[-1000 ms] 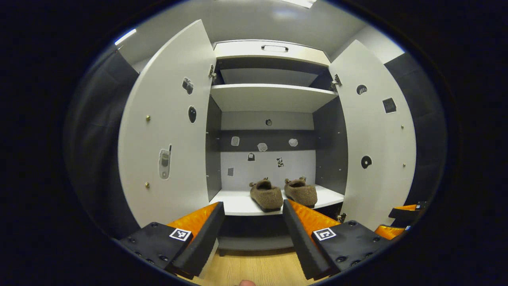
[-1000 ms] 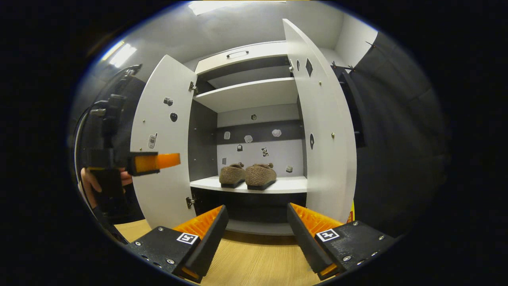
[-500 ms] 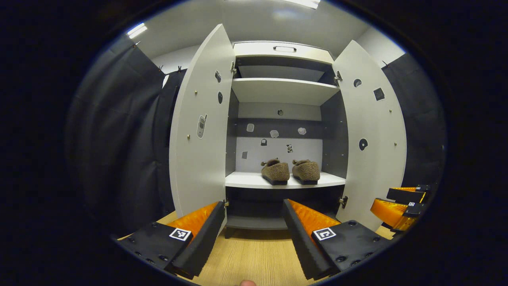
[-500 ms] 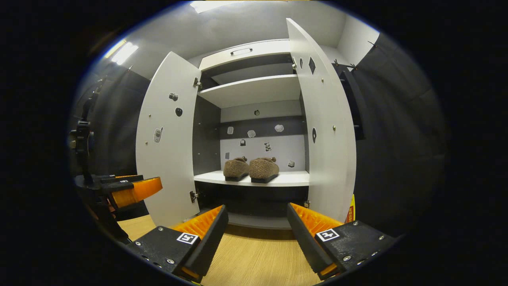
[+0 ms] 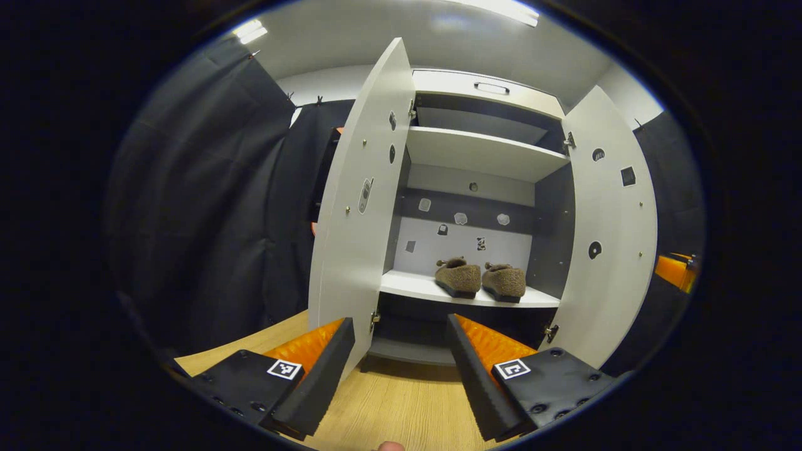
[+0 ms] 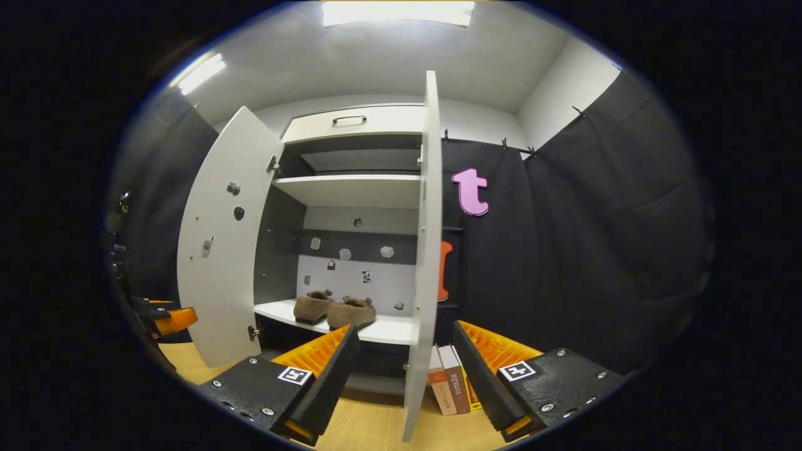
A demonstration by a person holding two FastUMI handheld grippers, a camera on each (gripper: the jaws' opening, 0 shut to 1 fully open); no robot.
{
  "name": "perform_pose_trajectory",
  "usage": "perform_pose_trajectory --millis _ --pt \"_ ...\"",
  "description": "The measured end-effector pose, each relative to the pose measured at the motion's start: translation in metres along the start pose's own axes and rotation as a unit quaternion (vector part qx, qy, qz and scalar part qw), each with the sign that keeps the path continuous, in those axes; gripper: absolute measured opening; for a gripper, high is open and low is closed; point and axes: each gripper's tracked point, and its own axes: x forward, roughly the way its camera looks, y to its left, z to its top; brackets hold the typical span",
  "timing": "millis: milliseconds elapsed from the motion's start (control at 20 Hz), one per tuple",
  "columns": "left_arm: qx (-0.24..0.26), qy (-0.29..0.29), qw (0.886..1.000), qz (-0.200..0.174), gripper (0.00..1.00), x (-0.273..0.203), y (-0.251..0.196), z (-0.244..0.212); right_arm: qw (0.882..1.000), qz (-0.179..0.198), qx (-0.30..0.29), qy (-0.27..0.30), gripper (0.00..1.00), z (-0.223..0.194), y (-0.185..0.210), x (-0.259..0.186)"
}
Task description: Grab one shoe with the right hand and put it into the shoe cabinet, grab the other shoe with the left hand and put it into the shoe cabinet; then close the right door with the right hand and the left door with the left hand.
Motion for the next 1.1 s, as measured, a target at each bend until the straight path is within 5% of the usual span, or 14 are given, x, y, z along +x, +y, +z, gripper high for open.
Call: perform_pose_trajectory --millis 50,100,250,400,900,950,1000,1100 --pt "0.006 -0.003 1.0 0.005 0.92 0.002 0.006 0.001 1.0 -0.011 0.009 -0.007 0.93 0.01 -0.017 0.005" --pt "0.012 -0.006 1.0 0.008 1.0 0.002 0.011 0.002 0.999 -0.026 0.012 -0.014 0.93 0.02 -0.037 0.013" --pt "0.027 -0.015 0.999 0.013 0.92 -0.001 0.018 0.005 0.997 -0.077 -0.001 -0.024 0.92 0.039 -0.097 0.033" --pt "0.026 -0.011 1.0 0.009 0.99 -0.004 0.016 0.003 0.995 -0.096 0.0 -0.018 0.93 0.041 -0.123 0.059" --pt "0.036 -0.002 0.999 -0.013 0.96 0.005 0.001 -0.005 0.995 -0.089 0.031 -0.017 0.9 0.037 -0.112 0.09" --pt "0.035 -0.001 0.999 -0.016 0.96 0.005 -0.002 -0.006 0.995 -0.087 0.036 -0.016 0.97 0.035 -0.109 0.089" --pt "0.035 0.0 0.999 -0.018 0.96 0.007 -0.003 -0.007 0.995 -0.089 0.04 -0.016 0.9 0.035 -0.105 0.087" --pt "0.04 0.003 0.999 -0.019 0.96 0.009 -0.004 -0.01 0.995 -0.084 0.04 -0.019 0.98 0.035 -0.091 0.087"
